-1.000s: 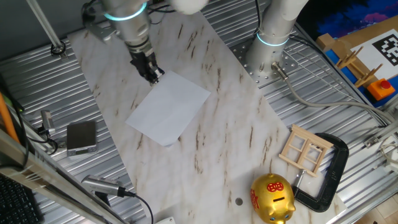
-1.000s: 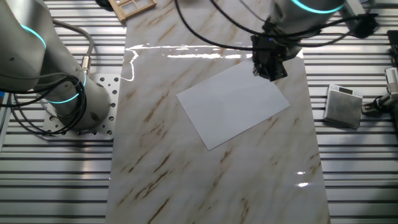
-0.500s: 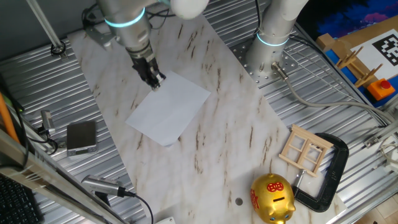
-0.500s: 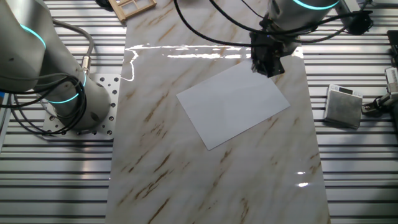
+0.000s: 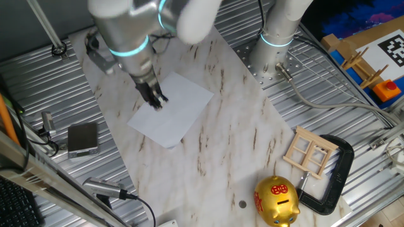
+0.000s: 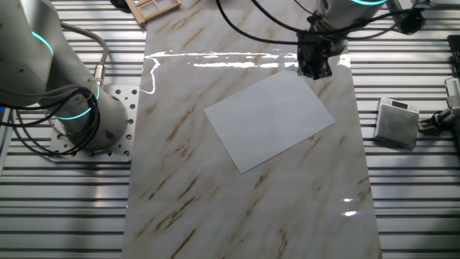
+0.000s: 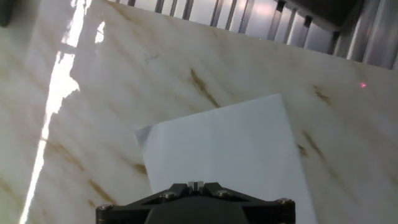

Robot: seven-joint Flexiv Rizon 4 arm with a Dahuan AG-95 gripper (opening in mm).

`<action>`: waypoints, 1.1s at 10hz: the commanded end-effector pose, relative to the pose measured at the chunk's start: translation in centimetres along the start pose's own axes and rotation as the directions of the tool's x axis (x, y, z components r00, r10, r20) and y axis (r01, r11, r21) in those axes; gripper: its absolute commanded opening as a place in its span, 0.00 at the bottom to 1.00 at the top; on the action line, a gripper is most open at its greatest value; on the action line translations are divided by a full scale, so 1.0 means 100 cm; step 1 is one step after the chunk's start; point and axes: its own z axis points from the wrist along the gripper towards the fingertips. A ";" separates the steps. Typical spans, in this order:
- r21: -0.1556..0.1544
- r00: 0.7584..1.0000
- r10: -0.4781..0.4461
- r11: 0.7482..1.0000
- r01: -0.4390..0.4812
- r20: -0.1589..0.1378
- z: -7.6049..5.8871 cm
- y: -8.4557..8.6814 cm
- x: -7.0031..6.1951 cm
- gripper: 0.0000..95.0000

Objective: Flip over and spread out the paper that is laid flat on the table

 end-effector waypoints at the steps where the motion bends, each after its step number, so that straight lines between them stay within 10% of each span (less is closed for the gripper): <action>1: 0.006 1.000 0.023 1.000 -0.023 0.001 0.014 0.014 -0.008 0.00; 11: 0.015 0.997 0.065 0.998 -0.066 0.035 0.047 0.057 -0.024 0.00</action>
